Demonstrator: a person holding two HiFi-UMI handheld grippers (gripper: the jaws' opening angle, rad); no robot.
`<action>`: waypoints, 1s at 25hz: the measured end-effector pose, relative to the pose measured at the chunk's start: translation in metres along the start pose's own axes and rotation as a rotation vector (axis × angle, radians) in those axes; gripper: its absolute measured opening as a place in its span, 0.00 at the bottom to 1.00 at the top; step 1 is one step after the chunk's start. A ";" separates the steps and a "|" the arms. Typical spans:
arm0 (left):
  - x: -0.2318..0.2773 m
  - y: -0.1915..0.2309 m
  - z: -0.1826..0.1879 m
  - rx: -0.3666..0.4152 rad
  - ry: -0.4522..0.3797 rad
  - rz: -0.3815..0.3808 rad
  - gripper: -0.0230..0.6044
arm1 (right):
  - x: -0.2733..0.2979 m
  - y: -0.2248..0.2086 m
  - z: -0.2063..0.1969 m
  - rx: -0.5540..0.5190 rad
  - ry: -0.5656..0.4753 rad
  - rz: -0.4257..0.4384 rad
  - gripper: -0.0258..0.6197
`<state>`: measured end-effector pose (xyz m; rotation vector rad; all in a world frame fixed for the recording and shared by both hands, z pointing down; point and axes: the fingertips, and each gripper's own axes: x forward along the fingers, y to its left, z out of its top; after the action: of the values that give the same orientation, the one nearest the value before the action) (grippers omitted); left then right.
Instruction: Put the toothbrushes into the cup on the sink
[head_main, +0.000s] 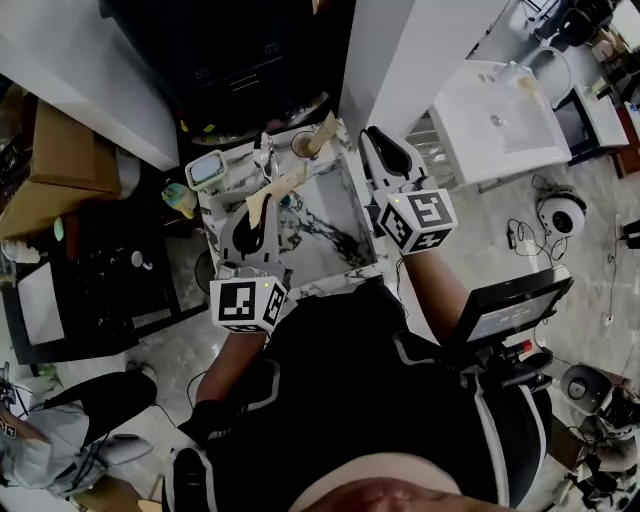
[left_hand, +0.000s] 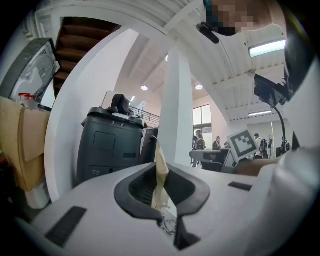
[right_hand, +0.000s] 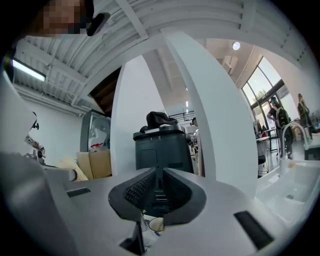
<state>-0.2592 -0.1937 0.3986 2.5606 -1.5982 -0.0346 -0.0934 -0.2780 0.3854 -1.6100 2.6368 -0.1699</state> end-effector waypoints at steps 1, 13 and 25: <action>0.000 -0.002 0.004 0.010 -0.008 -0.002 0.09 | -0.006 0.002 0.005 -0.001 -0.005 0.002 0.12; 0.006 -0.014 0.022 0.030 -0.059 0.077 0.09 | -0.052 0.001 0.016 -0.008 0.022 0.069 0.08; 0.034 -0.012 0.021 0.070 -0.067 0.121 0.09 | -0.074 -0.023 0.029 -0.010 -0.002 0.041 0.08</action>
<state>-0.2351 -0.2212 0.3783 2.5337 -1.8061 -0.0543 -0.0363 -0.2247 0.3582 -1.5563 2.6713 -0.1540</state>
